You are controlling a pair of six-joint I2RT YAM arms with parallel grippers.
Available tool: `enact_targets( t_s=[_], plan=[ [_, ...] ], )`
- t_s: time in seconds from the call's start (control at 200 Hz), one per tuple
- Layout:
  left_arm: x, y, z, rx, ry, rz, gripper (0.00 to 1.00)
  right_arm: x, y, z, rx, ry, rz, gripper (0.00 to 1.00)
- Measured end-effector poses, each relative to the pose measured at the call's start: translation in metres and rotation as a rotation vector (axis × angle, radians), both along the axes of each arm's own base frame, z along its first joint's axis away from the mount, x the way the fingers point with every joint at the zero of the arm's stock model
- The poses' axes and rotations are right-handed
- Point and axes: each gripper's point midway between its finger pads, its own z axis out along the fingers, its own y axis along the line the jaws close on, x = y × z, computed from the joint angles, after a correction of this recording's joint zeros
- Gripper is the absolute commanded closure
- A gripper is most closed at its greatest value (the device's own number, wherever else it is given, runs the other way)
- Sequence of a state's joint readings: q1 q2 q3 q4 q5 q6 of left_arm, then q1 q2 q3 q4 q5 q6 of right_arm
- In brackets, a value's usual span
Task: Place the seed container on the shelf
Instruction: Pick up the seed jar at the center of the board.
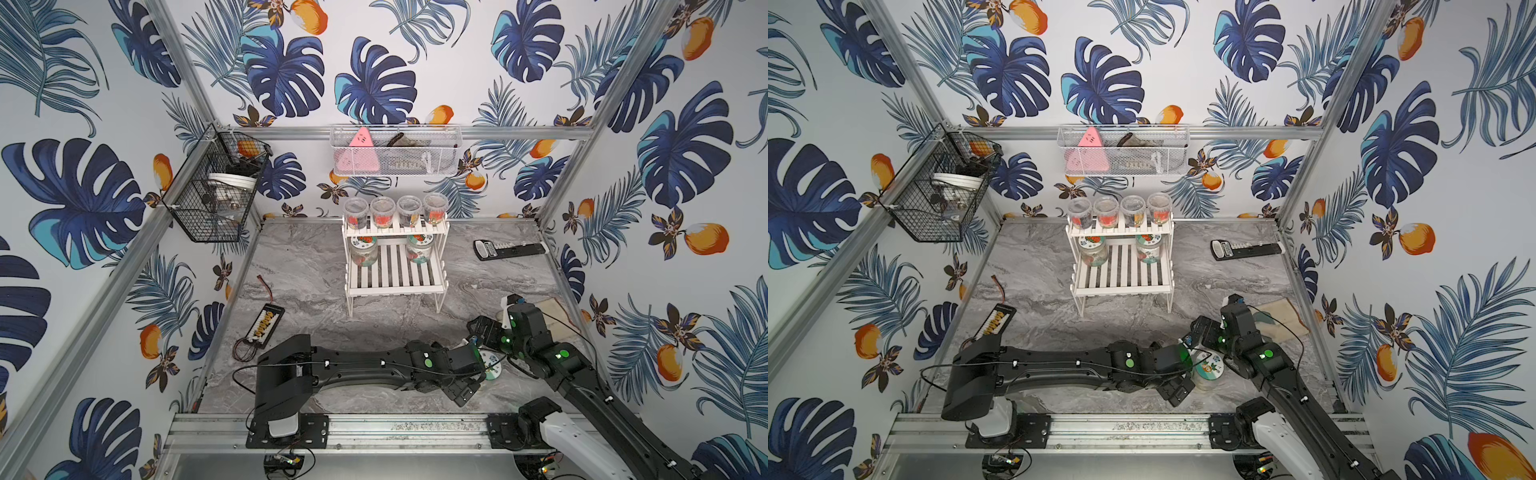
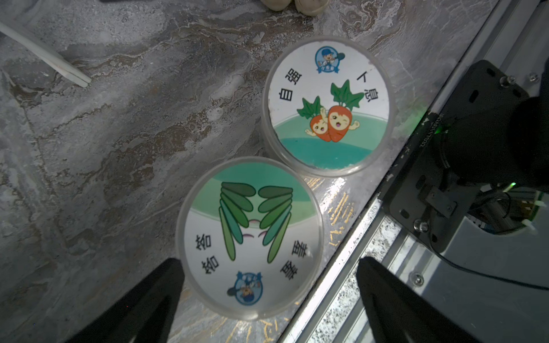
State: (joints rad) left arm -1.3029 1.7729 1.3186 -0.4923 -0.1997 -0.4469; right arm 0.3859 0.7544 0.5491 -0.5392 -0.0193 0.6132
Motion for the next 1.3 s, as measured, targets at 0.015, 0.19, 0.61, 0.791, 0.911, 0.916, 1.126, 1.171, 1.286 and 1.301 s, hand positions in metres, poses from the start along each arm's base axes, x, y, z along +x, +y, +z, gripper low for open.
enact_targets(
  t_s=[0.015, 0.19, 0.61, 0.791, 0.911, 0.916, 1.126, 1.171, 1.286, 1.301],
  plan=[
    [0.0, -0.001, 0.0, 0.002, -0.001, 0.001, 0.01, 0.0, 0.0, 0.0, 0.0, 0.001, 0.0, 0.0],
    [0.005, -0.005, -0.005, 0.019, -0.013, 0.007, 0.01, -0.001, 0.0, -0.001, 0.001, 0.003, 0.002, 0.0],
    [0.014, -0.001, -0.009, 0.07, -0.059, 0.035, 0.01, 0.0, -0.002, -0.001, -0.007, 0.0, -0.006, 0.0],
    [0.011, 0.001, -0.007, 0.061, -0.047, 0.03, 0.01, -0.001, 0.001, -0.003, 0.001, 0.009, 0.007, 0.0],
    [0.011, 0.004, -0.005, 0.06, -0.05, 0.032, 0.01, -0.002, 0.003, -0.005, 0.007, 0.019, 0.016, 0.0],
    [0.011, 0.004, -0.004, 0.06, -0.05, 0.032, 0.01, -0.002, 0.003, -0.005, 0.007, 0.019, 0.017, 0.0],
    [0.013, 0.007, -0.009, 0.073, -0.051, 0.037, 0.01, -0.002, 0.005, -0.006, 0.011, 0.024, 0.028, 0.0],
    [0.013, 0.006, -0.011, 0.075, -0.051, 0.038, 0.01, -0.002, 0.005, -0.007, 0.005, 0.024, 0.029, 0.0],
    [0.014, 0.003, -0.013, 0.076, -0.05, 0.037, 0.01, -0.001, 0.002, -0.007, -0.01, 0.018, 0.024, 0.0],
    [0.014, 0.003, -0.014, 0.077, -0.05, 0.038, 0.01, -0.001, 0.002, -0.007, -0.012, 0.017, 0.023, 0.0]
  ],
)
